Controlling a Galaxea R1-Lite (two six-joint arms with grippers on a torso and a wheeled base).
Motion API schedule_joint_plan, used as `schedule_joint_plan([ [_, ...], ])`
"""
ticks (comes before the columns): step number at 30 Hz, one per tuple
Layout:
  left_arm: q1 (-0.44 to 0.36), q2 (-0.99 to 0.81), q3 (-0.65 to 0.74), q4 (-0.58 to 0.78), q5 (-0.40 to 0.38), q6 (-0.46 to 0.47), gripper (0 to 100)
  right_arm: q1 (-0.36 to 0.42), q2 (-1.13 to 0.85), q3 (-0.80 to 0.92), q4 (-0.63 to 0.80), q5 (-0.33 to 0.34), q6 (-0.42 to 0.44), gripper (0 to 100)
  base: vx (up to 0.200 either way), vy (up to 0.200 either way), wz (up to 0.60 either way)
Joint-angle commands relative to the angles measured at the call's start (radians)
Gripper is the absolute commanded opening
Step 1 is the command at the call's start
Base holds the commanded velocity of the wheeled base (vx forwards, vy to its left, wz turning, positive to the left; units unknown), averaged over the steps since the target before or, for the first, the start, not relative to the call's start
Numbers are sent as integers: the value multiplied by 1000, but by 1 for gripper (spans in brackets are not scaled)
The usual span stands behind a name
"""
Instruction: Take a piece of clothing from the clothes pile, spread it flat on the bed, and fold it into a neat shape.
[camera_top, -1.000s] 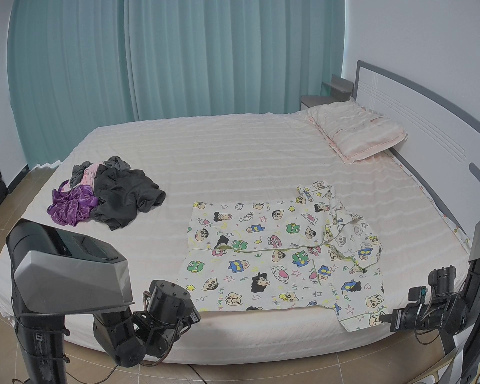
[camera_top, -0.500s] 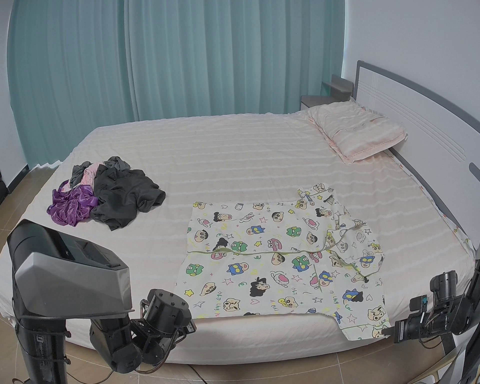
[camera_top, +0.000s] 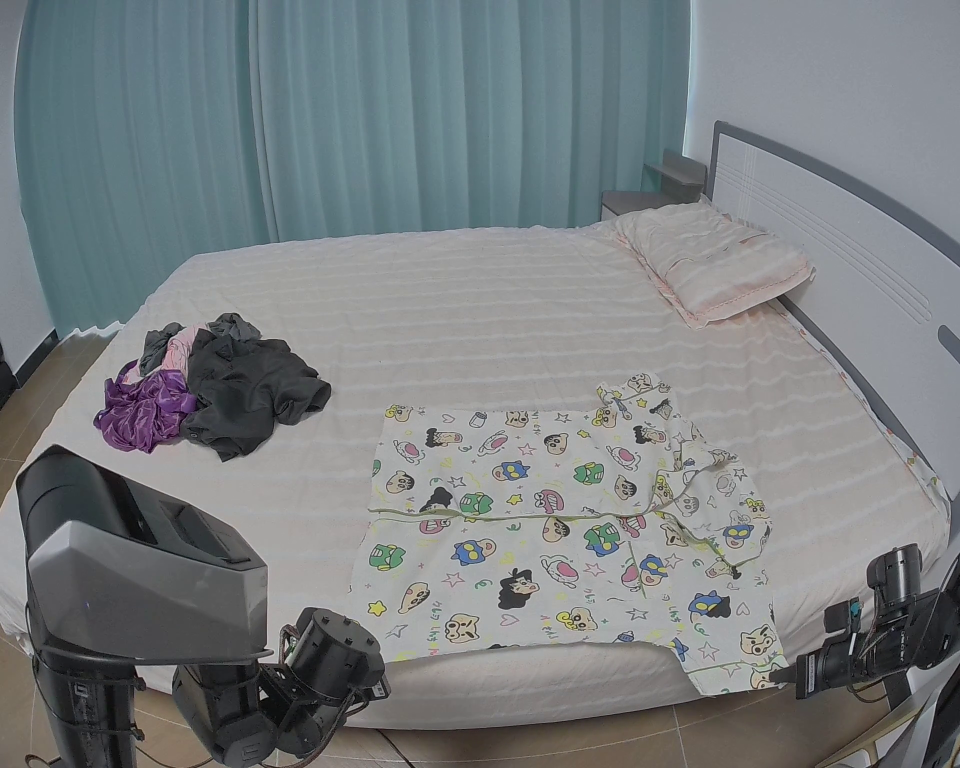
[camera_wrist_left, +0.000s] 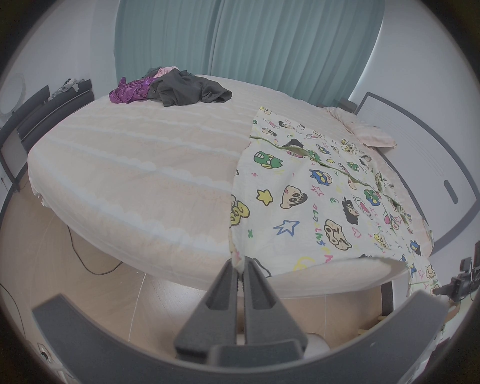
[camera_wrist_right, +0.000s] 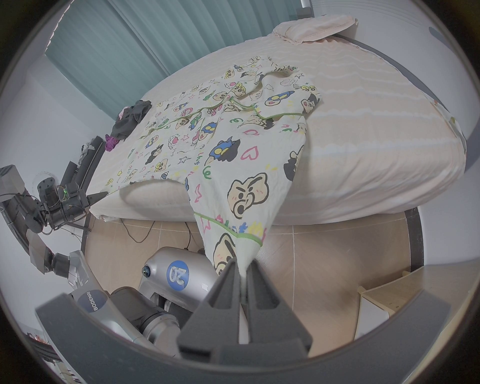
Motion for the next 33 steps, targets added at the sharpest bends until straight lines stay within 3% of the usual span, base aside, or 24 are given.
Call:
schedule_joint_plan([
  [1,-19,-9,39,0,0,-3,0,-13,-19,17,50,-3,-40,0,0,0,0],
  [16,-102,-58,142,0,-1,-10,0,-19,-92,17,181,-8,-105,0,0,0,0],
  [21,-84,-59,105,0,0,-7,0,-18,-91,10,173,-5,-102,0,0,0,0],
  [26,-50,-10,97,-5,-107,1,0,-19,-89,0,172,-5,-97,0,0,0,0],
  [27,-39,-3,97,-21,-149,4,100,-19,-89,0,173,-5,-97,0,0,0,0],
  [33,4,50,117,-115,-205,92,100,-19,-86,-4,172,-3,-97,0,0,0,0],
])
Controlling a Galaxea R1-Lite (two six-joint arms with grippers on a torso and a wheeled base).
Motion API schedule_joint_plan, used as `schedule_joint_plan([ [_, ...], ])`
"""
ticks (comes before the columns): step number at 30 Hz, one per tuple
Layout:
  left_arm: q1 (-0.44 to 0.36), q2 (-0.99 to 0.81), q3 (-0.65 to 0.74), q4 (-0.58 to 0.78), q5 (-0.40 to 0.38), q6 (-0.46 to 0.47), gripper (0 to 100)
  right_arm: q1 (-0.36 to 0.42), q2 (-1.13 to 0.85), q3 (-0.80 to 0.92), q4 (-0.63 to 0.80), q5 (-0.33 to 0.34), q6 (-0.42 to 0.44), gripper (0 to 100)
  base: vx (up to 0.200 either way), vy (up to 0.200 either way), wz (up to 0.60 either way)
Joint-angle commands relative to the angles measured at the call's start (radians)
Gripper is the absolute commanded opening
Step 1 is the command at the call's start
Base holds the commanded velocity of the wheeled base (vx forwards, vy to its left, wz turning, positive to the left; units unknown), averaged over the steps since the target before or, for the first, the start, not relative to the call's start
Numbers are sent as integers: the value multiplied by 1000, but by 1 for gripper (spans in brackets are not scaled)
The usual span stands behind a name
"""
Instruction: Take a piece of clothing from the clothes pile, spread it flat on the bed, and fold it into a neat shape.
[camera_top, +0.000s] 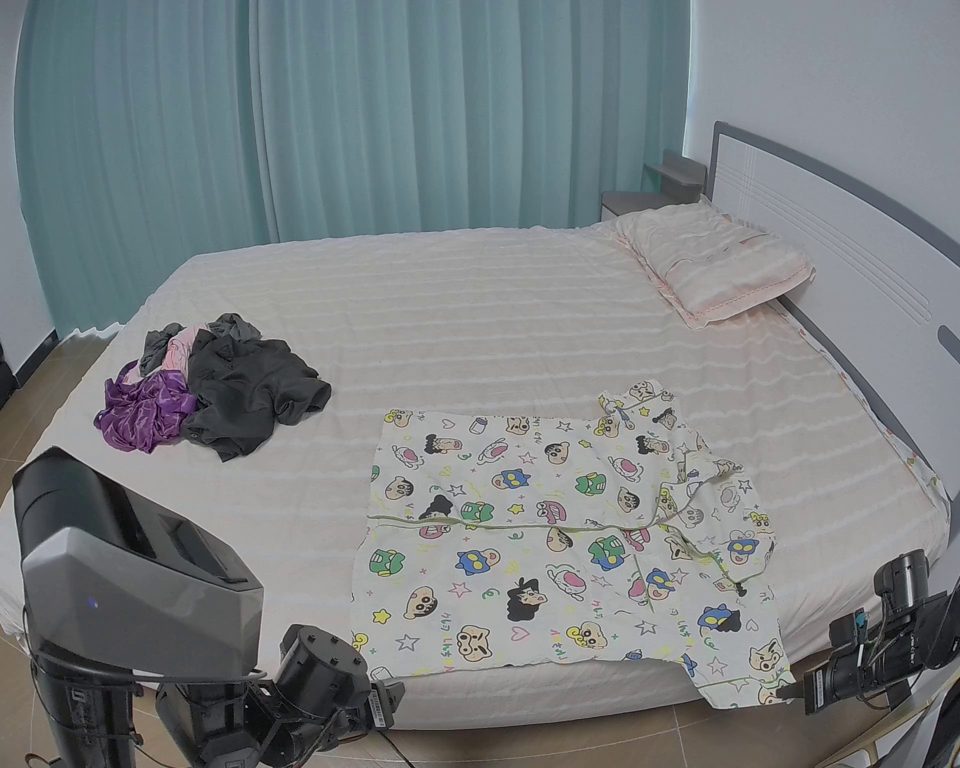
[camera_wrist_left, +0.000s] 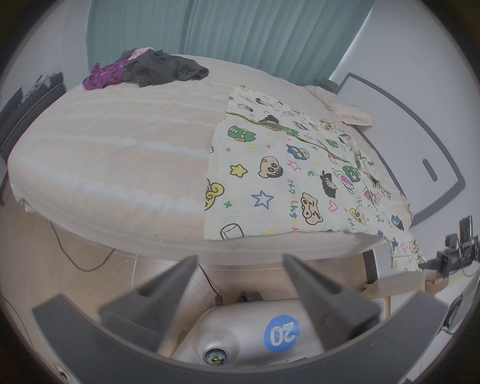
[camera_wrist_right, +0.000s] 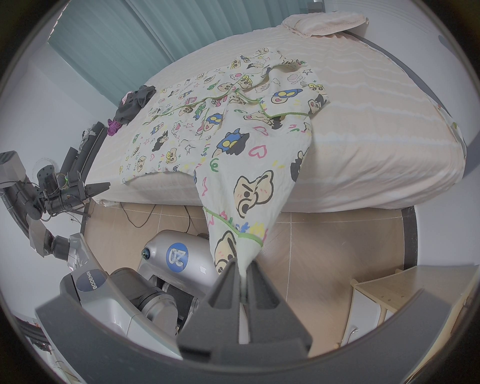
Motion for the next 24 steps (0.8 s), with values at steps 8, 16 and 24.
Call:
schedule_joint_plan([
  [8,85,196,4,-194,-104,181,100,0,11,-18,0,3,0,0,0,0,0],
  [16,111,257,-56,-251,-106,227,100,0,9,-21,-2,6,0,0,0,0,0],
  [24,116,257,-120,-251,-107,224,100,0,4,-21,0,6,0,0,0,0,0],
])
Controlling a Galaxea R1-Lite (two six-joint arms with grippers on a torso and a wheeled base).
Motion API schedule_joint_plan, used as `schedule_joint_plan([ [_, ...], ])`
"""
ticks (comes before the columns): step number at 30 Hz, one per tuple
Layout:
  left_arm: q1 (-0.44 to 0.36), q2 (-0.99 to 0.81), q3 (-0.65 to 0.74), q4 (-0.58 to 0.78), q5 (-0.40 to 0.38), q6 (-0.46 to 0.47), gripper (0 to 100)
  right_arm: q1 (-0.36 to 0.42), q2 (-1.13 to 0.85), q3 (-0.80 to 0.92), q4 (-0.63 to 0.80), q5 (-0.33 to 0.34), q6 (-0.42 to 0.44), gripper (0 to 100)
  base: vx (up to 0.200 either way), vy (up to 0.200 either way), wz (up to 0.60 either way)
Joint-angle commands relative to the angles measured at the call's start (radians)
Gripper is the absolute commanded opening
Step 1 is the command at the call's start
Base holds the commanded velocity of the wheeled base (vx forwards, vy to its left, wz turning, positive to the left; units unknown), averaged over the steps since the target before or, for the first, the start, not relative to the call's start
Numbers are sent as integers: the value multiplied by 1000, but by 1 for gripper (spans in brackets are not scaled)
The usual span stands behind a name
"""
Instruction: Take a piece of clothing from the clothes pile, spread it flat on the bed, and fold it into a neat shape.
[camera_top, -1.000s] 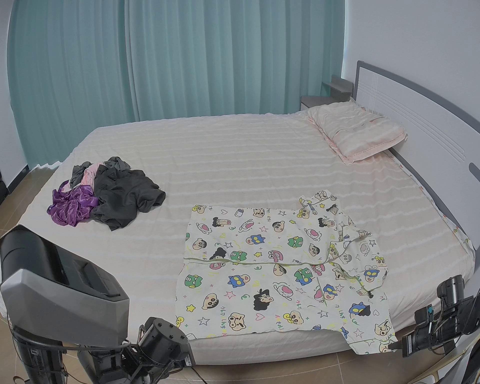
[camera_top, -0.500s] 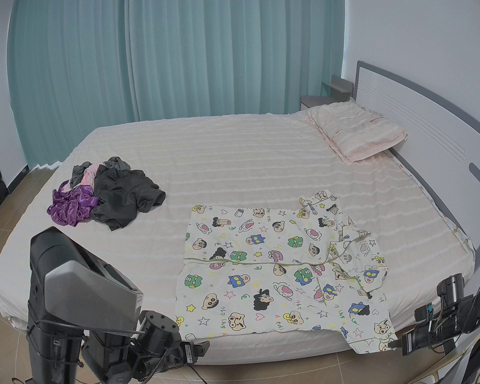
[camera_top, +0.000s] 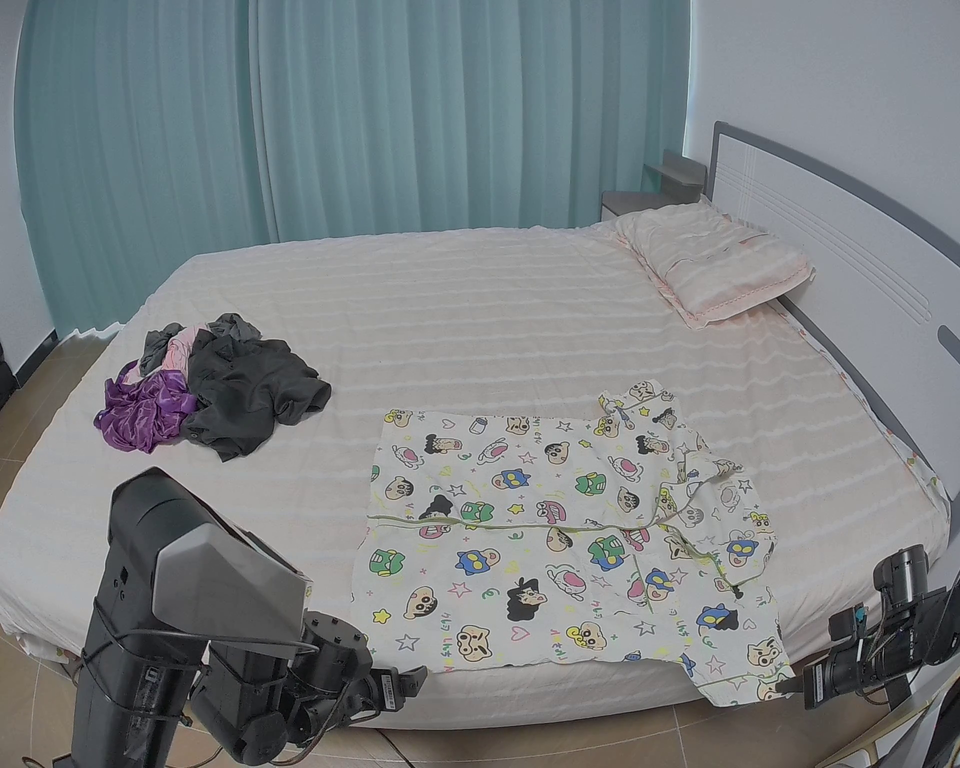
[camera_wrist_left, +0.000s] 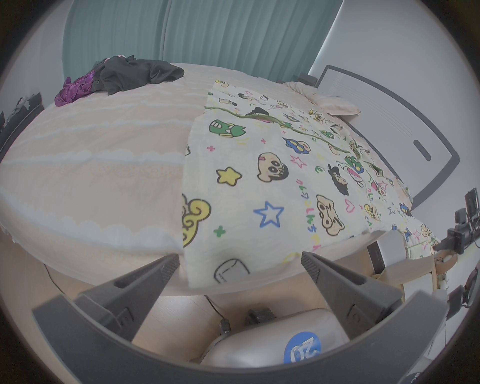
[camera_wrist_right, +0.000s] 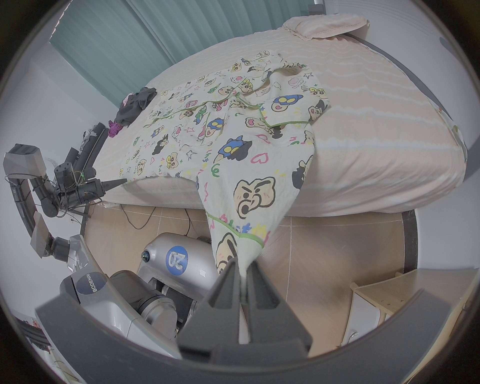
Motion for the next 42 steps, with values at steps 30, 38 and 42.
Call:
schedule_joint_plan([
  [30,2,-77,136,-3,9,-11,0,0,-9,39,7,-5,-10,0,0,0,0],
  [38,-6,-114,173,-4,6,-9,0,0,-20,39,70,-5,-31,0,0,0,0],
  [42,-9,-130,197,-4,6,-9,0,0,-66,39,150,-5,-65,0,0,0,0],
])
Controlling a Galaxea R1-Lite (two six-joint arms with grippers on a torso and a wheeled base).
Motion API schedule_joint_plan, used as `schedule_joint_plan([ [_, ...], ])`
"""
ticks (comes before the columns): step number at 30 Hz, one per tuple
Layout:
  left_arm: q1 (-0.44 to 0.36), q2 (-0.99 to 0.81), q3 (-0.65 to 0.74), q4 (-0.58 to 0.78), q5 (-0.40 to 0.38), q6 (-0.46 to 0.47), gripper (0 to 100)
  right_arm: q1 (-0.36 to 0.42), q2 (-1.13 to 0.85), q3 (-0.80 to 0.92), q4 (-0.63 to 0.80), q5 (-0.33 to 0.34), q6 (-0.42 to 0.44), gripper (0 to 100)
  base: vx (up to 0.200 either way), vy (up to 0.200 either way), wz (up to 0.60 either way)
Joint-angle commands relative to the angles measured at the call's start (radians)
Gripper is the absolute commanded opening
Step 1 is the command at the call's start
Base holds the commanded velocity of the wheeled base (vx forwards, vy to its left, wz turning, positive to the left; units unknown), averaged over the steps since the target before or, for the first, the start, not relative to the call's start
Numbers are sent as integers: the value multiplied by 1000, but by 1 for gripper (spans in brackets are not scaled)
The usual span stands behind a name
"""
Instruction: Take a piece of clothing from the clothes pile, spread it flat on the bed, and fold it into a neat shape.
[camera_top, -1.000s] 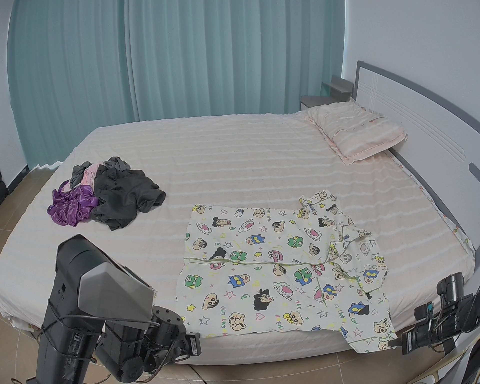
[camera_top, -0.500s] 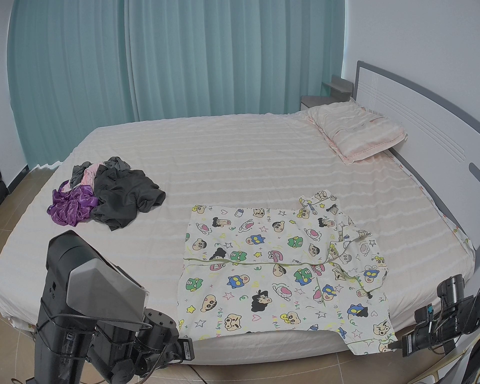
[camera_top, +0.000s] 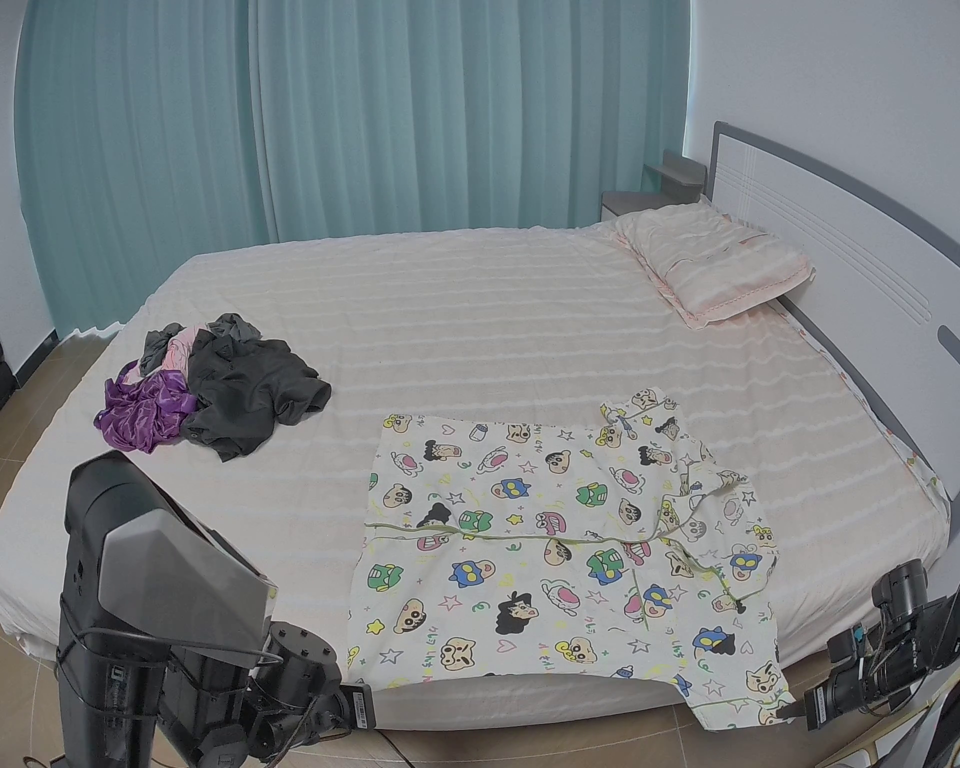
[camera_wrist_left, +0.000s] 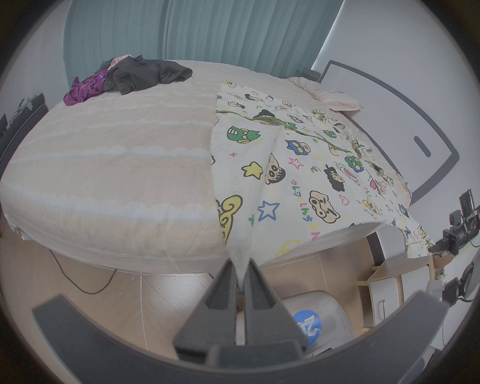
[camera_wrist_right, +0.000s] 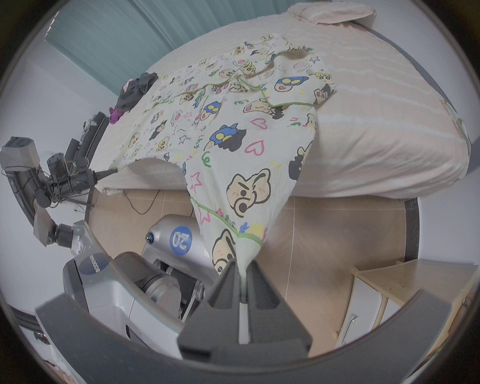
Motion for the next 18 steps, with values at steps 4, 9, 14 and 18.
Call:
schedule_joint_plan([
  [4,-7,-27,40,-1,2,0,0,0,-63,18,64,2,-33,0,0,0,0],
  [9,-5,-73,23,-2,2,0,0,-2,-67,-18,55,13,-22,0,0,0,0],
  [14,18,-148,-52,-1,5,-11,0,-14,-113,-99,64,40,56,0,0,0,0],
  [18,33,-163,-107,1,7,-20,0,-5,-142,-177,69,59,174,0,0,0,0],
])
